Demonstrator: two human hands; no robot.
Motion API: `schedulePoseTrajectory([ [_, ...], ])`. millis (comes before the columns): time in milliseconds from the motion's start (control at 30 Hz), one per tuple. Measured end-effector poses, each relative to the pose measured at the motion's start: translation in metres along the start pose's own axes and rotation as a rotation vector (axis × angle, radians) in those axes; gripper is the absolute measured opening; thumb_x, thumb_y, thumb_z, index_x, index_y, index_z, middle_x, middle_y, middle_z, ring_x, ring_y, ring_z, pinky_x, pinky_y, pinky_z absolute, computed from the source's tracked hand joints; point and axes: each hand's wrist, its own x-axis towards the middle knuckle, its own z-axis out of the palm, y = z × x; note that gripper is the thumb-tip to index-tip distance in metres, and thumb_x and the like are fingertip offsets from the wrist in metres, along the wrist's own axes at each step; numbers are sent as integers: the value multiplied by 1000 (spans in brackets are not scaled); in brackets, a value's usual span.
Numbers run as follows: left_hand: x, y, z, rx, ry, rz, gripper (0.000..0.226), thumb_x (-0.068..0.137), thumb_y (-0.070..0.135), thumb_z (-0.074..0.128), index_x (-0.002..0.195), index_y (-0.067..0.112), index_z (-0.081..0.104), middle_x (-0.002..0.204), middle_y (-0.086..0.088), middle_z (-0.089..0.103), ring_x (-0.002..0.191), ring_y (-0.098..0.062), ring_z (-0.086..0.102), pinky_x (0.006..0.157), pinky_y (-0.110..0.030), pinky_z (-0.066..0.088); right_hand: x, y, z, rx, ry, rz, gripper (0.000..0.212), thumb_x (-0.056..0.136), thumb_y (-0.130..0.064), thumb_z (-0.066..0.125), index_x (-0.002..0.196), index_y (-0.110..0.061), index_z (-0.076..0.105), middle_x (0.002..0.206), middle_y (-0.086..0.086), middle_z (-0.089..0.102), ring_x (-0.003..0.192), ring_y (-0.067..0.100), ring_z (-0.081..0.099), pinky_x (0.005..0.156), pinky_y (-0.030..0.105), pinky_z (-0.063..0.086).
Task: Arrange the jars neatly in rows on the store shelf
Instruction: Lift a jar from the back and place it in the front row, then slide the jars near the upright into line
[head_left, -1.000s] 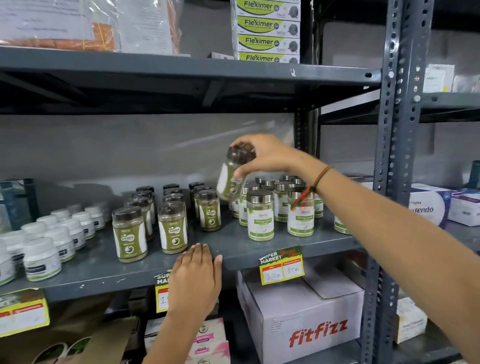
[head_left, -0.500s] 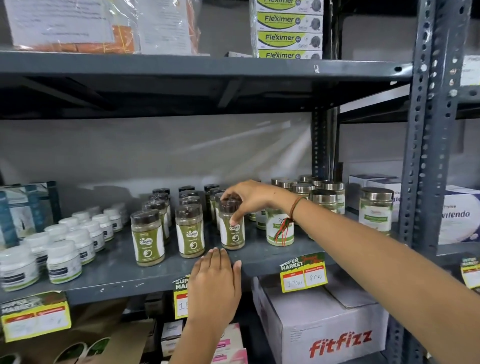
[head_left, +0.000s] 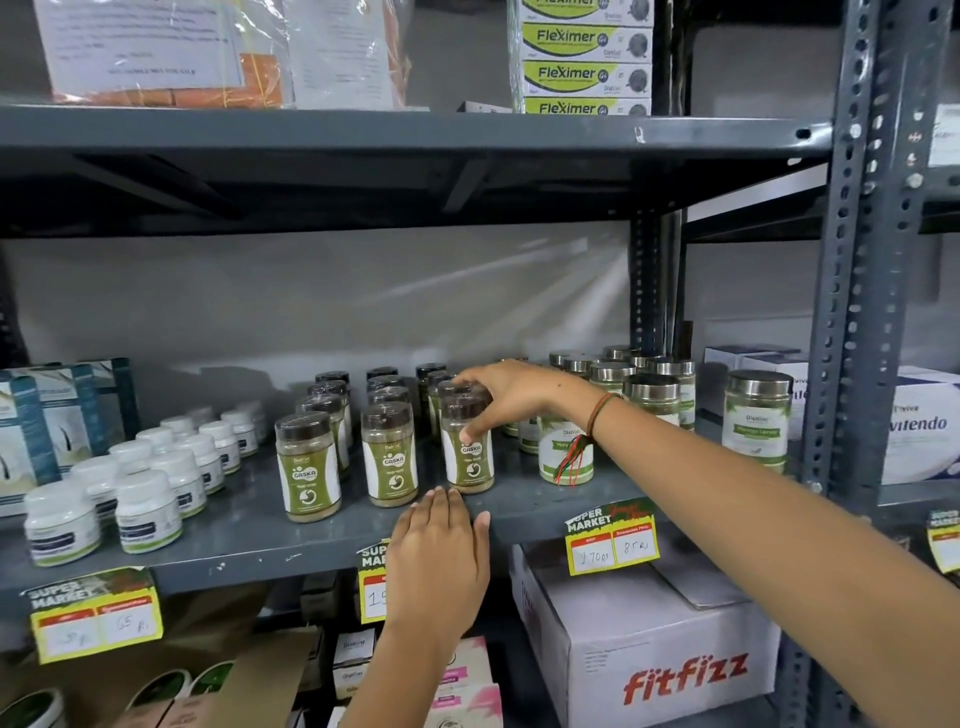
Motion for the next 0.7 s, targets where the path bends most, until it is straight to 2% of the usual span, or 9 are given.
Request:
schedulePoseTrajectory([
  [167, 0, 2, -2, 5, -4, -11, 64, 96, 48, 12, 136, 10, 46, 141, -9, 53, 131, -21, 46, 112, -36, 34, -26, 14, -14, 114, 179, 25, 83, 77, -55, 72, 146, -22, 41, 139, 6, 56, 120, 21, 57, 96, 31, 46],
  [233, -1, 3, -3, 5, -5, -13, 64, 96, 47, 14, 134, 9, 48, 139, -10, 55, 129, -22, 48, 111, -36, 35, -40, 27, -23, 90, 279, 41, 74, 78, -56, 70, 140, -22, 49, 135, 5, 59, 117, 19, 59, 96, 33, 48],
  [333, -1, 5, -6, 1, -5, -17, 62, 97, 46, 17, 132, 7, 51, 135, -11, 58, 127, -23, 50, 109, -37, 37, -64, 55, -33, 41, 433, 93, 59, 80, -53, 68, 130, -23, 59, 124, 1, 66, 102, 11, 61, 90, 31, 49],
  [433, -2, 6, -8, -2, 1, -21, 61, 96, 45, 20, 129, 6, 53, 132, -13, 60, 124, -24, 53, 108, -38, 39, -86, 89, -41, -101, 531, 203, 48, 83, -48, 65, 124, -24, 63, 118, 1, 69, 102, 18, 65, 88, 36, 53],
  [533, -2, 6, -9, 0, -9, -17, 60, 97, 45, 21, 130, 6, 52, 134, -13, 59, 126, -24, 51, 109, -37, 38, -108, 123, -49, -357, 546, 368, 40, 85, -47, 63, 118, -23, 66, 109, 6, 72, 101, 29, 67, 83, 39, 54],
  [600, -1, 6, -10, -5, -8, -21, 61, 96, 44, 20, 130, 5, 52, 133, -13, 60, 125, -24, 52, 108, -37, 38, -122, 145, -55, -506, 496, 473, 39, 86, -49, 59, 112, -20, 67, 102, 11, 72, 97, 32, 66, 80, 40, 54],
  [700, -1, 6, -11, -6, -11, -21, 62, 96, 45, 18, 130, 5, 52, 133, -13, 60, 125, -24, 52, 108, -37, 39, -138, 168, -62, -556, 410, 591, 45, 88, -53, 55, 107, -14, 66, 103, 15, 68, 98, 35, 64, 77, 41, 53],
])
